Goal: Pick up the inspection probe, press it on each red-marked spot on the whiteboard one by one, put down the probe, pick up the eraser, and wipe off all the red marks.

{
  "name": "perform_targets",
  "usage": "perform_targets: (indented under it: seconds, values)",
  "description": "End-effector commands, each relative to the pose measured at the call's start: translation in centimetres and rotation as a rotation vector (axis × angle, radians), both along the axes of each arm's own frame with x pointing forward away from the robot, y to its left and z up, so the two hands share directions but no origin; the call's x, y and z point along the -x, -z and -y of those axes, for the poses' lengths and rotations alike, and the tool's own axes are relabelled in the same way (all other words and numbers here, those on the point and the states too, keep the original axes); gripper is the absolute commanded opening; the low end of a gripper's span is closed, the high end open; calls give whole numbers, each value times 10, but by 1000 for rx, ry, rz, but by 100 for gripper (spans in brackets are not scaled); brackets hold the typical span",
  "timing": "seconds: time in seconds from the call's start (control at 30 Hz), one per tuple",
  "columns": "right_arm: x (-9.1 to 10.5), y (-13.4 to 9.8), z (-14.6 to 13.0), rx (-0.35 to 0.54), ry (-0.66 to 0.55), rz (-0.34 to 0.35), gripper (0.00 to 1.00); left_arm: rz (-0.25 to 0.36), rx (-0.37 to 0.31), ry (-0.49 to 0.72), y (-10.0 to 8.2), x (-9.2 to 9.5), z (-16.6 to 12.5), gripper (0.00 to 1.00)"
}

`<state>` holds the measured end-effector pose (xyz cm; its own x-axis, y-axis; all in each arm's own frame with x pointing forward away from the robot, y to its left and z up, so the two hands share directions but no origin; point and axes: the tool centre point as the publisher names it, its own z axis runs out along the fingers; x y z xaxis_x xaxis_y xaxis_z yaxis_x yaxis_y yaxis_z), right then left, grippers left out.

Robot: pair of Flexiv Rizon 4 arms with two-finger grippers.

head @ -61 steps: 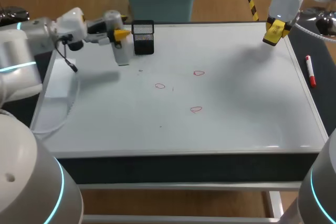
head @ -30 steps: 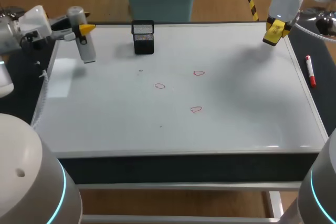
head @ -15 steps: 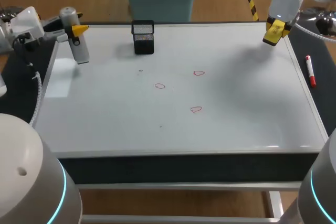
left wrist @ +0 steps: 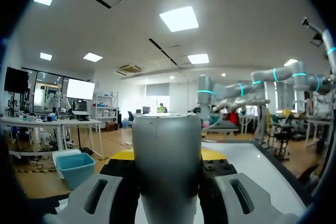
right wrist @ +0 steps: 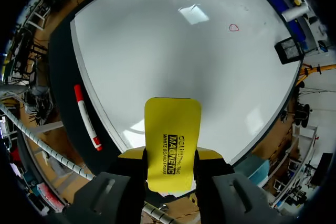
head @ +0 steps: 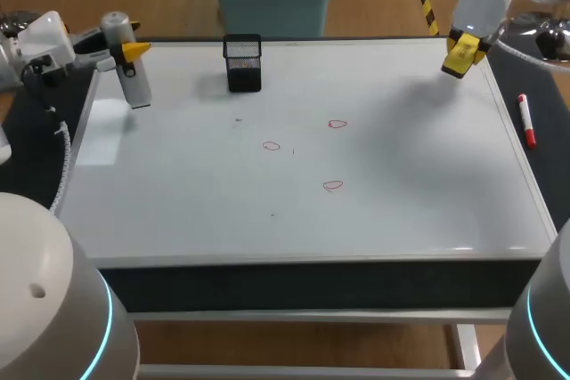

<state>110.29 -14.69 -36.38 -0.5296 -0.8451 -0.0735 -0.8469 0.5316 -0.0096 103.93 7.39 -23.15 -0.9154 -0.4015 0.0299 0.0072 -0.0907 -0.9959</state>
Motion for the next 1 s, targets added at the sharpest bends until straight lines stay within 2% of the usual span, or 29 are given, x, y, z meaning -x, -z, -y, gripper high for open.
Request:
perform_targets:
  seconds: [0.03,0.17,0.33,0.47,0.57,0.77,0.83,1.0]
  values:
    - [24,5,-24,-2,-1,28,0,0,-1,-1,-1,0,0,0]
    - [46,6,-61,47,-5,45,0,0,-1,-1,-1,0,0,0]
    - [75,3,-110,98,-79,56,0,0,-1,-1,-1,0,0,0]
    - [94,-2,-145,86,-147,56,0,0,-1,-1,-1,0,0,0]
    - [107,-6,-171,44,-211,45,0,0,-1,-1,-1,0,0,0]
    - [125,2,-217,39,-293,25,0,0,-1,-1,-1,0,0,0]
    - [128,10,-232,80,-305,15,0,0,-1,-1,-1,0,0,0]
    - [139,15,-269,81,-375,7,0,0,-1,-1,-1,0,0,0]
